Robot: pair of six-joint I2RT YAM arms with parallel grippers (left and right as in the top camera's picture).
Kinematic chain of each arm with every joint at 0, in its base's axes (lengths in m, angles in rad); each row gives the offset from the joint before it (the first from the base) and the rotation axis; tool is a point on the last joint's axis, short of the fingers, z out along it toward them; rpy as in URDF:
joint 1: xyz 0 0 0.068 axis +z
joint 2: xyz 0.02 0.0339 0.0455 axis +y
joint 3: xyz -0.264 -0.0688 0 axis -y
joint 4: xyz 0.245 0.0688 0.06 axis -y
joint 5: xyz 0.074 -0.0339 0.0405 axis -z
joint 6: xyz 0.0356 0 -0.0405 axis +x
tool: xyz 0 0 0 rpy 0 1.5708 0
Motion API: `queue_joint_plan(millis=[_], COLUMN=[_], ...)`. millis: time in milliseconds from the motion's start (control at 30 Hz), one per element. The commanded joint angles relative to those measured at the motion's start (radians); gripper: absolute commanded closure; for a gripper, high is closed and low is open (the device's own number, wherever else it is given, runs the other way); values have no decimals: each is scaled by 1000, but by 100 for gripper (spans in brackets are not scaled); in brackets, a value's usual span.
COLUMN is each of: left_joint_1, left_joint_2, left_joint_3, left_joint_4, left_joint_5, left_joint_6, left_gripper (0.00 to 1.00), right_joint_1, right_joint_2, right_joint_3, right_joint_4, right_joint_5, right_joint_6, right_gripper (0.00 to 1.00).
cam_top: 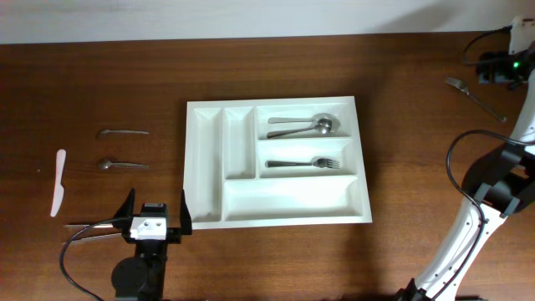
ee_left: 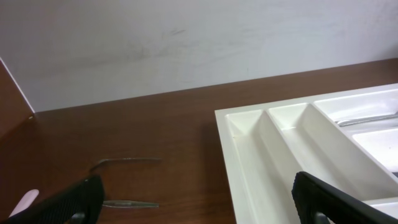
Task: Pack container
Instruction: 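Lower the right gripper over the silver fork at the right edge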
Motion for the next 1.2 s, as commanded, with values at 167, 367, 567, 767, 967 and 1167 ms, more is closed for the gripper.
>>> queue_joint_plan(millis=[167, 367, 567, 767, 967, 1167], left_joint_1=[5, 5, 5, 5, 5, 5], left_joint_2=[-1, -1, -1, -1, -1, -1], left_joint_3=[-2, -2, -2, -2, -2, -2], left_joint_4=[-2, -2, -2, -2, -2, -2], left_joint_5=[-7, -7, -7, -7, -7, -7], left_joint_6=[12, 12, 12, 12, 12, 12], left_gripper=[1, 1, 1, 1, 1, 1], right_joint_1=[5, 3, 3, -8, -11, -11], right_joint_2=[47, 85, 123, 144, 162, 166], right_joint_3=[-4, -5, -5, -5, -5, -5], right_joint_4=[80, 100, 102, 105, 103, 104], right_joint_5=[-10, -29, -29, -28, -29, -41], right_joint_6=[6, 7, 6, 3, 4, 3], right_gripper=[1, 1, 1, 1, 1, 1])
